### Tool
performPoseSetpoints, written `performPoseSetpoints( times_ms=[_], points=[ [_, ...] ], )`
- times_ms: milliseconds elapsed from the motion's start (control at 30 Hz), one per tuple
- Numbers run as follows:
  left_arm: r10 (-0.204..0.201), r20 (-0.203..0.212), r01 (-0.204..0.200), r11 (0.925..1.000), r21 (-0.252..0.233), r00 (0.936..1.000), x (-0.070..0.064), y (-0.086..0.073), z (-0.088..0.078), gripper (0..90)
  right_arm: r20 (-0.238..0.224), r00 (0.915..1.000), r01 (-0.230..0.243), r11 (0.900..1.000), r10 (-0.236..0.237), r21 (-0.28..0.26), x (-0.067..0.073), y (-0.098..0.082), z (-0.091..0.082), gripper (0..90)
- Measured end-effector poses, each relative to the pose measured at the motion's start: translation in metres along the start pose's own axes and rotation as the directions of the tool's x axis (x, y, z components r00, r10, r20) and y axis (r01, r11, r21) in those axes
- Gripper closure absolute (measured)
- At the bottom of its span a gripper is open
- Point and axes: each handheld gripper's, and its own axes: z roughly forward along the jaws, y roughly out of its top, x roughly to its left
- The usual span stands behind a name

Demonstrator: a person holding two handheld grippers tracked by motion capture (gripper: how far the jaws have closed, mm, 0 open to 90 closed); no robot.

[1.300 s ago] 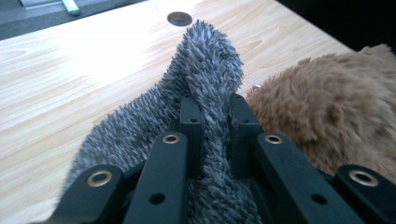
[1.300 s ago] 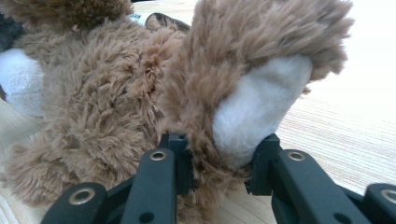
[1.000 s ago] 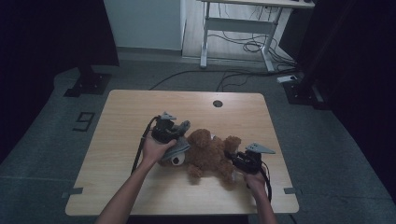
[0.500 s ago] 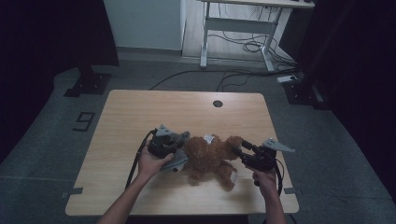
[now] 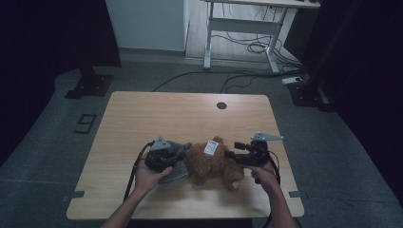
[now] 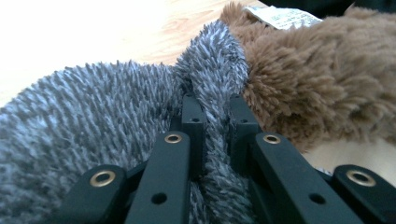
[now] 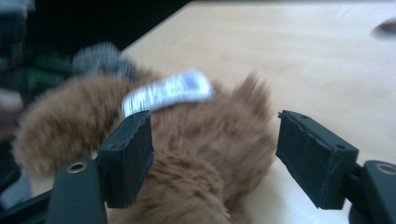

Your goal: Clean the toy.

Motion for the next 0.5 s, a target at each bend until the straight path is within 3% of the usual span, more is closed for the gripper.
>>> performPoseSetpoints(
  times_ms=[67,167,333,500],
  points=[
    [-0.012,0.024,0.012,0.9999,0.003,0.9996,0.001,-0.004,-0.004,80.2,-0.037,0.9993,0.003,0.999,-0.001,0.046,0.005,-0.013,0.01,23.8],
    [-0.028,0.058,0.027,0.9996,0.011,0.9979,0.001,-0.011,-0.01,80.2,-0.098,0.995,-0.011,0.997,0.018,0.074,0.011,-0.029,0.02,18.6],
    [-0.042,0.084,0.041,0.9991,0.015,0.9956,0.001,-0.019,-0.015,80.2,-0.113,0.9931,-0.021,0.995,0.033,0.1,0.017,-0.041,0.027,12.1],
    [-0.044,0.099,0.042,0.9989,0.021,0.9941,0.0,-0.023,-0.015,80.2,-0.114,0.9933,0.001,0.988,0.017,0.154,0.025,-0.053,0.039,10.1]
  ],
)
